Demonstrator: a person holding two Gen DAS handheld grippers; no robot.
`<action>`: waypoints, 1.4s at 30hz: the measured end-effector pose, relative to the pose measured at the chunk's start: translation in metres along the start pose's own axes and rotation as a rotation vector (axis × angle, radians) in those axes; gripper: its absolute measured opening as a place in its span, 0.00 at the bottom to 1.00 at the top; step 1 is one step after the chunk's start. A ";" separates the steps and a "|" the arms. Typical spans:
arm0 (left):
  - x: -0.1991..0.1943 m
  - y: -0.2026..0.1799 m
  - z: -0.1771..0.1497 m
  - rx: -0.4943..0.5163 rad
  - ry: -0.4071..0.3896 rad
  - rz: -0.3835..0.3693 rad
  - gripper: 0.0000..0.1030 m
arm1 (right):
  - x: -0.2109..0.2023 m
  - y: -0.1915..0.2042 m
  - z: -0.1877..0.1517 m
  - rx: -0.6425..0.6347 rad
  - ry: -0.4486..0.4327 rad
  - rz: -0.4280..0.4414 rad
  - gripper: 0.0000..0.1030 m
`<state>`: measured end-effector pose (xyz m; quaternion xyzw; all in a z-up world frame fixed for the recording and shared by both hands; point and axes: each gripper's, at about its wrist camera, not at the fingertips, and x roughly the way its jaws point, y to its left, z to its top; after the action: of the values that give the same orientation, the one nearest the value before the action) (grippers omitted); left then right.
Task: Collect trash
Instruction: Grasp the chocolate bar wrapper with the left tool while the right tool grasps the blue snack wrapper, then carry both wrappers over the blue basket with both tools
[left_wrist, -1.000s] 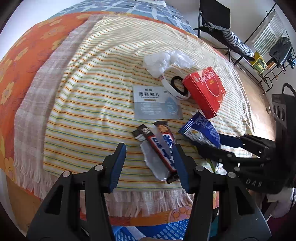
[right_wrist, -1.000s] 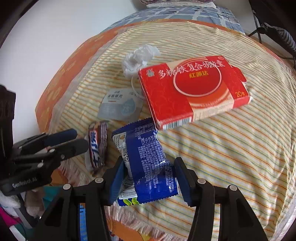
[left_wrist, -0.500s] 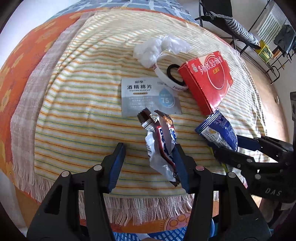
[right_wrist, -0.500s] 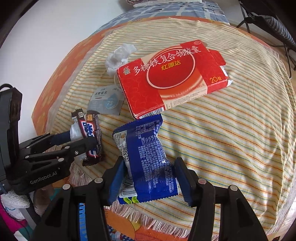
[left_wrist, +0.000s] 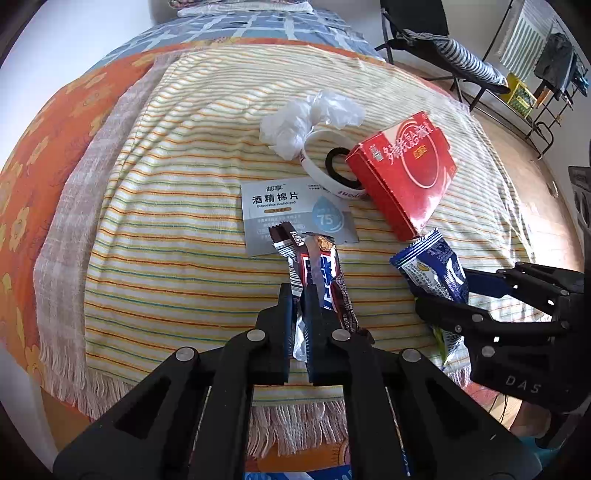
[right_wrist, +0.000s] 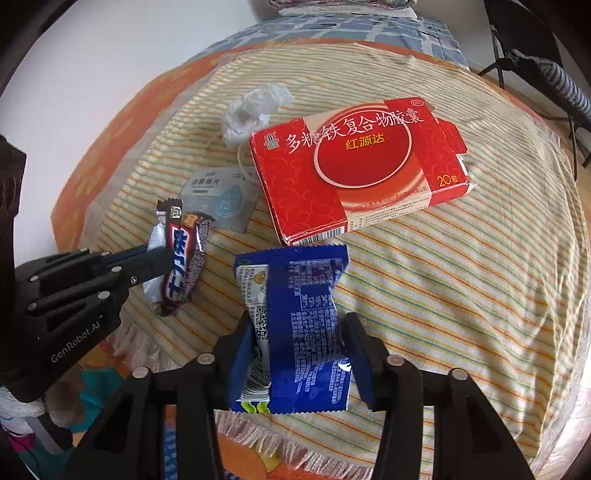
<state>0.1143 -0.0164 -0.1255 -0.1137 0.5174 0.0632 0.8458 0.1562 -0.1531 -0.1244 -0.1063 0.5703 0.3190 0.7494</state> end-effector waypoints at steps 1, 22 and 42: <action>-0.002 0.000 -0.001 0.006 -0.001 -0.003 0.02 | -0.001 -0.001 0.000 0.007 -0.002 0.008 0.43; -0.054 0.030 -0.009 -0.029 -0.085 -0.073 0.01 | -0.041 0.024 -0.031 -0.025 -0.078 0.008 0.42; -0.091 0.014 -0.083 0.103 -0.070 -0.114 0.01 | -0.079 0.055 -0.110 -0.056 -0.136 0.014 0.42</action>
<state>-0.0015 -0.0237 -0.0830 -0.0970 0.4828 -0.0079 0.8703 0.0253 -0.1964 -0.0762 -0.1012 0.5096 0.3465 0.7810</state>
